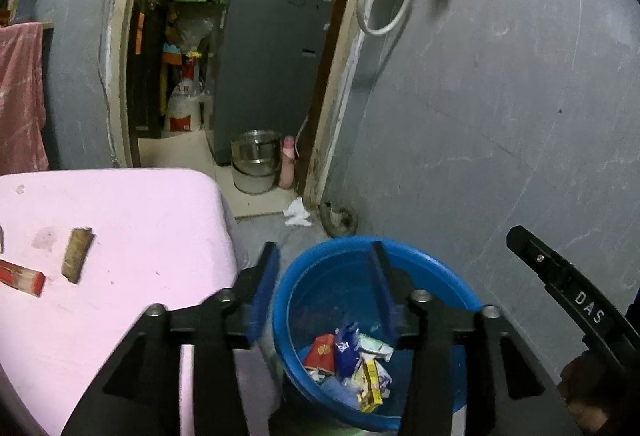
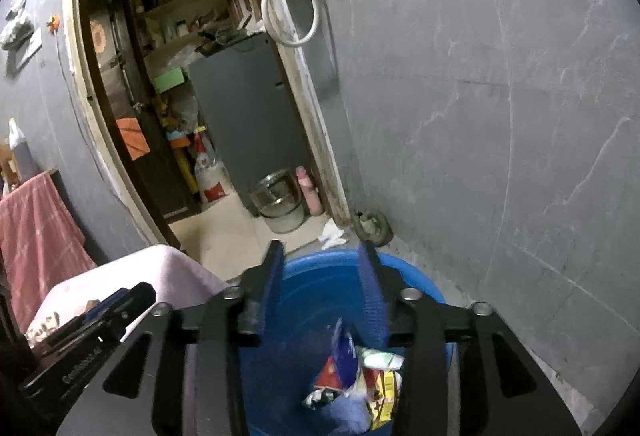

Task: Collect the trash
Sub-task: 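Carry both wrappers over the blue basin and open both grippers, then move both tools back over the table toward the ribbon and cork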

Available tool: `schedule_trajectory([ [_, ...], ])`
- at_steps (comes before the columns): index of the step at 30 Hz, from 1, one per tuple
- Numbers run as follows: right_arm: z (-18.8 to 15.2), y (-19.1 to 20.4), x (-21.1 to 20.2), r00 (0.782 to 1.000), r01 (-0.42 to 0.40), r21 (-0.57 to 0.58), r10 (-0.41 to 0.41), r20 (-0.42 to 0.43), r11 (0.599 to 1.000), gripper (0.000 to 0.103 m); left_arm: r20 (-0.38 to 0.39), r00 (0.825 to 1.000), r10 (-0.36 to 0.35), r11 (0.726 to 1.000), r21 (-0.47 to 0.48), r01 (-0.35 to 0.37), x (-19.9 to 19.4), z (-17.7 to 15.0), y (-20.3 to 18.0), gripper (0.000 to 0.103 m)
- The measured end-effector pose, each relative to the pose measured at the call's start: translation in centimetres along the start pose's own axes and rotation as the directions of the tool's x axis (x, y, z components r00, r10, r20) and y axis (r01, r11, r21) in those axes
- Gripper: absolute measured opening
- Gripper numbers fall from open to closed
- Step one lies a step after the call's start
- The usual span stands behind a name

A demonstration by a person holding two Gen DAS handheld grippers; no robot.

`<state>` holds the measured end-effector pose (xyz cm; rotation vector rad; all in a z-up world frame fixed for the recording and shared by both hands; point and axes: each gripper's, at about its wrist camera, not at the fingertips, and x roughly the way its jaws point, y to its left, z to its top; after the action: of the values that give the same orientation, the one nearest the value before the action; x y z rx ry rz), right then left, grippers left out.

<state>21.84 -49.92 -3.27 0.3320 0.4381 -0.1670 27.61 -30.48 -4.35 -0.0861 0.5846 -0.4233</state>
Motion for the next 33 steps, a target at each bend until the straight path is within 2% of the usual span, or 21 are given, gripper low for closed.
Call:
schedule_trajectory([
  [7,0.8,1.1,-1.9,0.994,-0.007,-0.016,0.009,0.104,1.000,0.054,0.077,0.996,0.033,0.999,-0.006,-0.032,-2.8,1.4,1.3,0.057],
  [10,1.0,1.7,-2.7,0.989,-0.017,-0.023,0.020,0.143,1.000,0.066,0.108,0.992,0.062,0.998,-0.002,-0.062,-4.2,2.1,2.2,0.063],
  [12,1.1,2.3,-3.1,0.985,-0.031,-0.032,0.035,0.169,0.999,0.078,0.139,0.987,0.083,0.997,-0.004,-0.083,-5.3,2.4,3.1,0.080],
  [16,1.3,3.9,-3.7,0.978,-0.052,-0.048,0.060,0.199,0.998,0.085,0.198,0.975,0.106,0.994,-0.005,-0.107,-7.4,2.8,4.7,0.084],
  [19,1.2,5.0,-4.0,0.974,-0.074,-0.060,0.085,0.211,0.995,0.093,0.227,0.964,0.139,0.990,-0.009,-0.140,-9.0,3.1,6.0,0.093],
  [21,1.1,6.1,-4.3,0.969,-0.091,-0.072,0.105,0.223,0.993,0.103,0.249,0.956,0.152,0.988,-0.015,-0.153,-9.9,3.2,6.8,0.094],
  [33,0.1,12.9,-4.6,0.943,-0.182,-0.183,0.225,0.247,0.966,0.103,0.276,0.925,0.262,0.964,-0.036,-0.262,-14.4,2.8,13.2,0.097],
])
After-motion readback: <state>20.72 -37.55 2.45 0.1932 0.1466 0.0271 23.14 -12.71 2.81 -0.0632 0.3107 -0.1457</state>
